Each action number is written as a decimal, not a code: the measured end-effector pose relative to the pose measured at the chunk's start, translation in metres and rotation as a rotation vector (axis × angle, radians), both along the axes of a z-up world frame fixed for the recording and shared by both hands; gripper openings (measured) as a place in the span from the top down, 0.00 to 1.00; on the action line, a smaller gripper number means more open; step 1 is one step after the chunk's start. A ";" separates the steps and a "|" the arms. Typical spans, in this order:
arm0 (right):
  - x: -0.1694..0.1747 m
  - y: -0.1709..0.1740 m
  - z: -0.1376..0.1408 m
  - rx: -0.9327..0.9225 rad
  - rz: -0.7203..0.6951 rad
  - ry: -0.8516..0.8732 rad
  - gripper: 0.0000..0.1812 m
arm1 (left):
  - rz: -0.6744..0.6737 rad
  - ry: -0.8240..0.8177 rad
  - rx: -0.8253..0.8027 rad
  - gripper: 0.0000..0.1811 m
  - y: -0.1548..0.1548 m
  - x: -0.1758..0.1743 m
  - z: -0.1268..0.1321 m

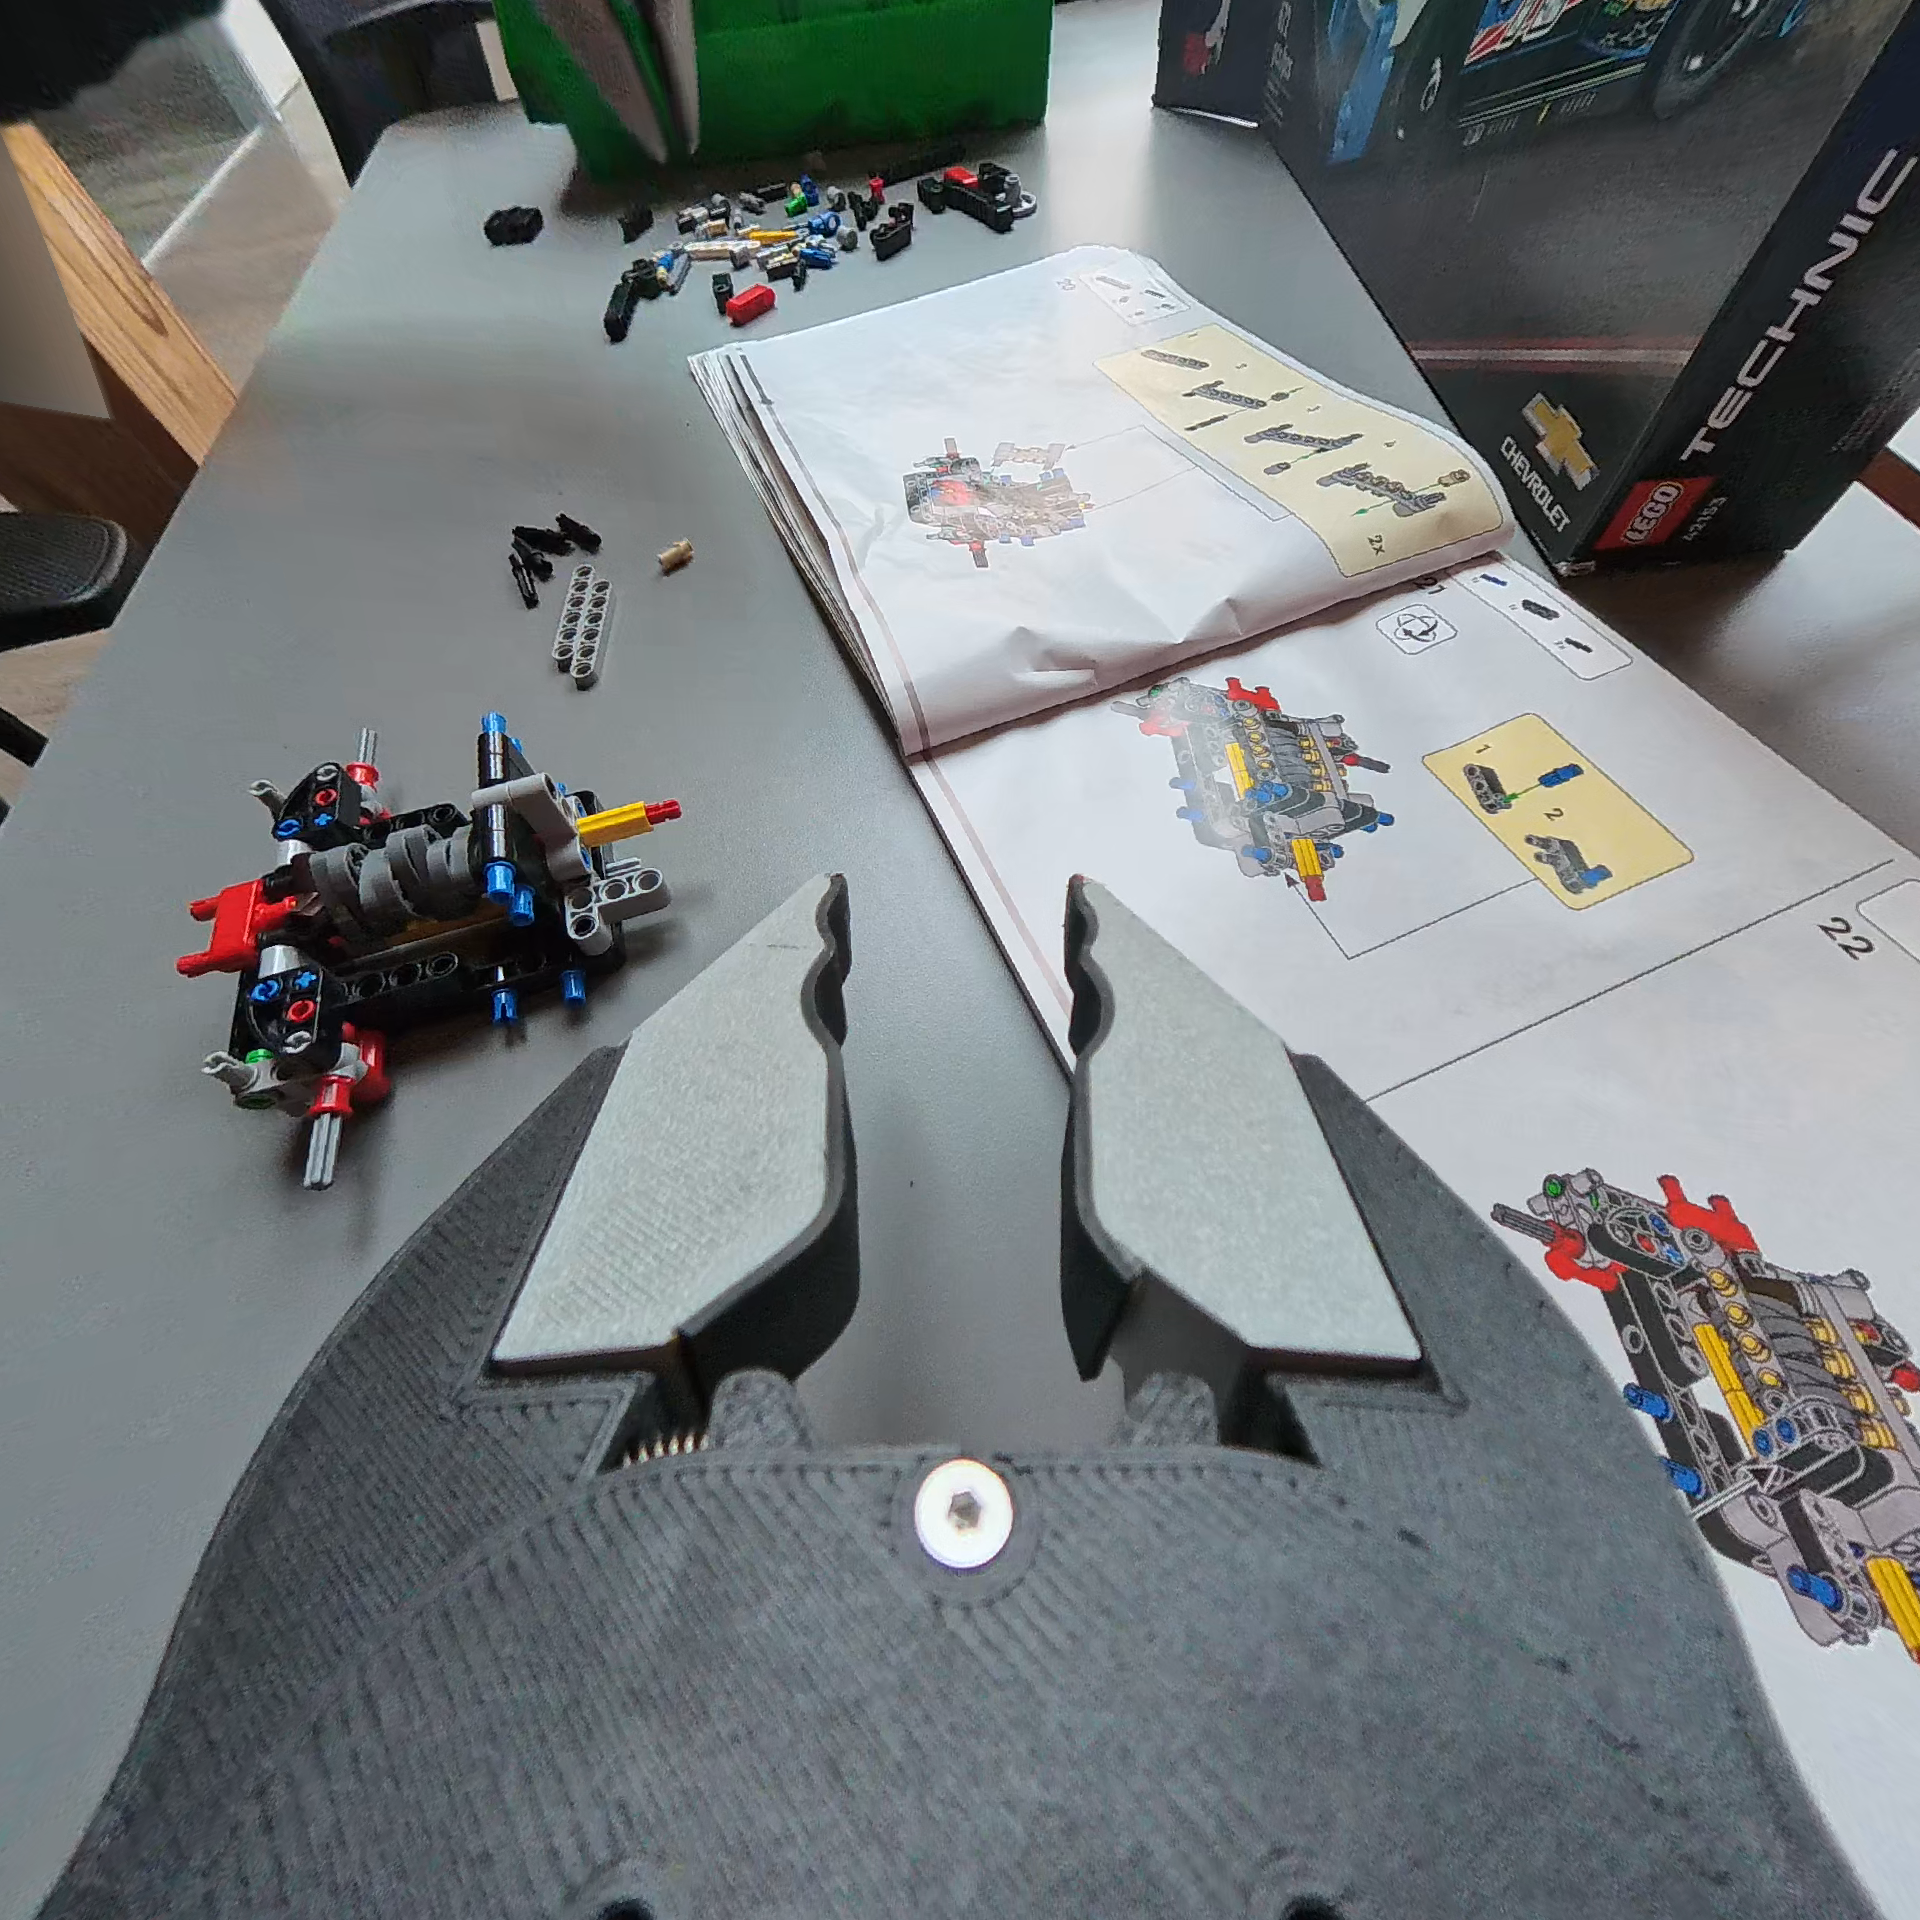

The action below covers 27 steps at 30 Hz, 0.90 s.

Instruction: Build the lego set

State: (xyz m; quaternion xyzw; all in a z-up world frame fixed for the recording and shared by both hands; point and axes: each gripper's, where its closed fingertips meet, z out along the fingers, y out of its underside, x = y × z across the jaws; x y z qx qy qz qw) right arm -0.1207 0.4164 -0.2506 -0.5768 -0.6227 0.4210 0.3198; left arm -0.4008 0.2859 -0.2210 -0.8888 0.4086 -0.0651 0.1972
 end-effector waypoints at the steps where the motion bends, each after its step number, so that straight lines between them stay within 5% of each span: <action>1: 0.000 0.000 0.000 -0.001 0.000 -0.001 0.79 | 0.116 0.081 0.019 0.98 0.003 -0.033 0.007; 4: 0.000 0.000 -0.001 -0.004 0.000 -0.008 0.79 | 0.475 0.336 -0.056 0.97 -0.012 -0.131 0.010; 6: 0.000 0.000 -0.001 -0.004 -0.001 -0.009 0.79 | 0.616 0.356 -0.092 1.00 -0.020 -0.159 0.002; 13: 0.000 0.002 -0.001 -0.001 -0.010 -0.004 0.79 | 0.690 0.231 -0.305 0.99 -0.051 -0.160 -0.044; 18: 0.000 0.001 -0.001 -0.007 -0.006 -0.008 0.79 | 0.682 0.073 -0.308 1.00 -0.046 -0.135 -0.051; 27: 0.000 0.001 -0.001 -0.003 -0.005 -0.005 0.79 | 0.682 0.111 -0.364 0.99 -0.052 -0.134 -0.065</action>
